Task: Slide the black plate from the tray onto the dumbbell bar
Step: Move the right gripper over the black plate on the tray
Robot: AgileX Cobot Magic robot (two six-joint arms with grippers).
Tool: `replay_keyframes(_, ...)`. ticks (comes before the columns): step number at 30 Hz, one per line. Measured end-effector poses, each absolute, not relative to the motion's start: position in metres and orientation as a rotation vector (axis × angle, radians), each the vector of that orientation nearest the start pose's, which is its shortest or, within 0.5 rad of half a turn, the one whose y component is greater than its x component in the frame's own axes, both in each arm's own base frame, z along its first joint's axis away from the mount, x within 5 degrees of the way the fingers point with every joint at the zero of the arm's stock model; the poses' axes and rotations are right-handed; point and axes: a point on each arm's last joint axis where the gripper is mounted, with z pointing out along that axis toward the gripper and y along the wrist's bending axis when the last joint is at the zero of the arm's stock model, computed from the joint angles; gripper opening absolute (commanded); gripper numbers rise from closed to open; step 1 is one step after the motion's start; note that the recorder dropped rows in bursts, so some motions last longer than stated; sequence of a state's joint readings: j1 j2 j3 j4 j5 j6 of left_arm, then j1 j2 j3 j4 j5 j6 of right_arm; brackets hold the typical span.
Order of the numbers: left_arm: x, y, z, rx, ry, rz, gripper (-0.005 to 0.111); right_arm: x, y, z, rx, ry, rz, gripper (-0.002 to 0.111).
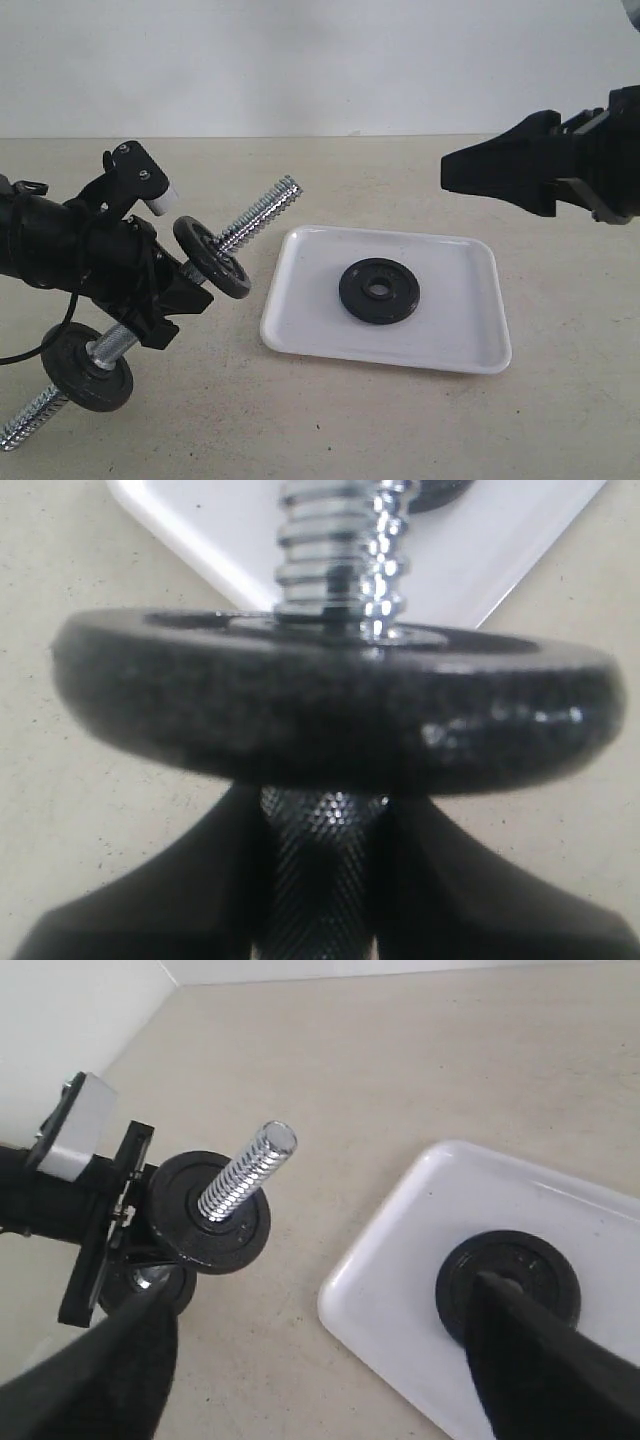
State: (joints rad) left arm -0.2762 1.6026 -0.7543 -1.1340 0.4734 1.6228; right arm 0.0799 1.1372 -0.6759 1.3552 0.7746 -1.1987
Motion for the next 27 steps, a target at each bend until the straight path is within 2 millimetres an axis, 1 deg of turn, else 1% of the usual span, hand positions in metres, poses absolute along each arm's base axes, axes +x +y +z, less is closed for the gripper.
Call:
replay_keyframes(4,0.269,-0.116,0.178,1.124,2.202,-0.431,0.004,0.213,0.081,0.304,-0.4,1.958,0.95,0.072)
replay_keyframes(5,0.269,-0.116,0.178,1.124,2.202,-0.431,0.004,0.214,0.082,0.308,-0.402,1.932,0.955,0.076)
replay_keyframes(6,0.269,-0.116,0.178,1.124,2.202,-0.431,0.004,0.215,0.082,0.312,-0.412,1.915,0.963,0.083)
replay_keyframes(8,0.269,-0.116,0.178,1.124,2.202,-0.431,0.004,0.216,0.083,0.318,-0.42,1.891,0.973,0.103)
replay_keyframes(9,0.269,-0.116,0.178,1.124,2.202,-0.431,0.004,0.216,0.084,0.32,-0.422,1.883,0.978,0.105)
replay_keyframes(18,0.269,-0.116,0.178,1.124,2.202,-0.431,0.004,0.214,0.085,0.322,-0.448,1.872,1.006,0.105)
replay_keyframes(25,0.269,-0.116,0.179,1.127,2.199,-0.431,0.004,0.207,0.09,0.324,-0.469,1.874,1.129,0.105)
replay_keyframes(27,0.269,-0.116,0.179,1.129,2.199,-0.43,0.004,0.206,0.091,0.325,-0.512,1.853,1.118,0.105)
